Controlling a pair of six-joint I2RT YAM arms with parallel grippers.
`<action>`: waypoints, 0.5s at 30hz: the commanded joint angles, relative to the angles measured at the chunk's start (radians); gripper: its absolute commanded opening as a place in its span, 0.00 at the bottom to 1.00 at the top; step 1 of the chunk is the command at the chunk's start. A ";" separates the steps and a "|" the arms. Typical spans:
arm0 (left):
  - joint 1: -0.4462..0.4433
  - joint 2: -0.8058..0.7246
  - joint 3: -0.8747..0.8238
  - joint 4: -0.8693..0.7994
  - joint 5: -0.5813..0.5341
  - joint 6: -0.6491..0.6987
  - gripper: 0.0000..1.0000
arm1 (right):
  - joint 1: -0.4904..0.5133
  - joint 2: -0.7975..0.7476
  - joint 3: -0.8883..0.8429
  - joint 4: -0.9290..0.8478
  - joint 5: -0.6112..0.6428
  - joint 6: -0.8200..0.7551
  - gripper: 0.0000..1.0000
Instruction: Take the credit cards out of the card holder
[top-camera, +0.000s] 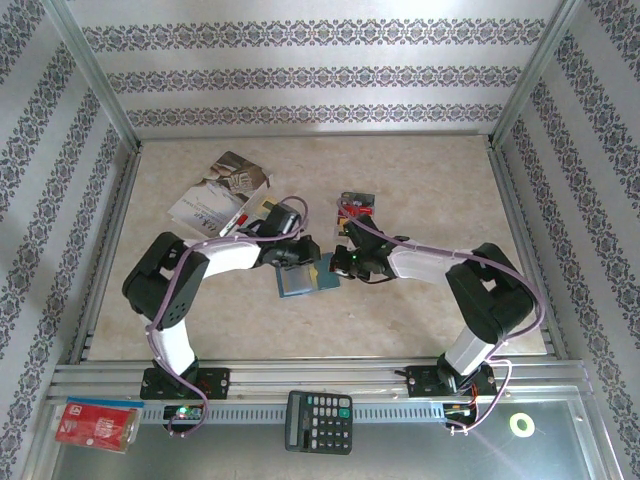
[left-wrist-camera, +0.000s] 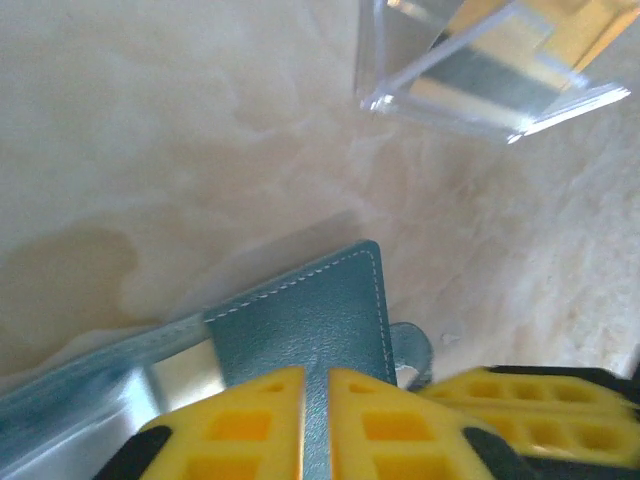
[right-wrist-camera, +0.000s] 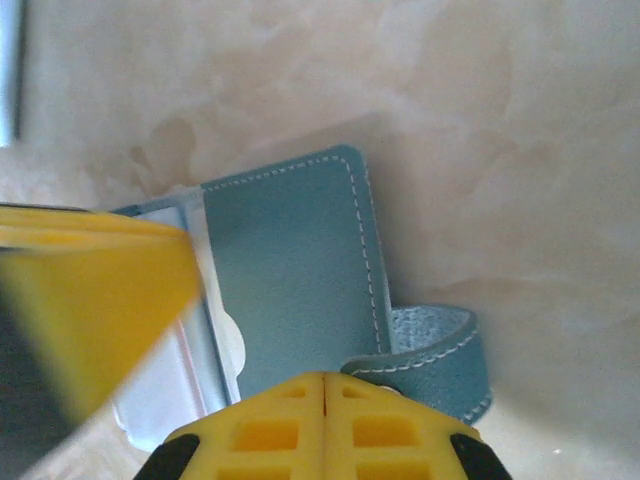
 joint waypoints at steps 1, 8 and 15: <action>0.039 -0.073 -0.033 0.032 -0.007 -0.038 0.20 | 0.006 0.035 0.024 0.009 -0.028 -0.014 0.02; 0.075 -0.218 -0.106 -0.145 -0.114 -0.016 0.34 | 0.006 0.064 0.023 -0.012 0.000 -0.019 0.04; 0.062 -0.252 -0.176 -0.123 -0.035 -0.077 0.40 | 0.007 0.098 0.025 -0.027 0.004 -0.014 0.07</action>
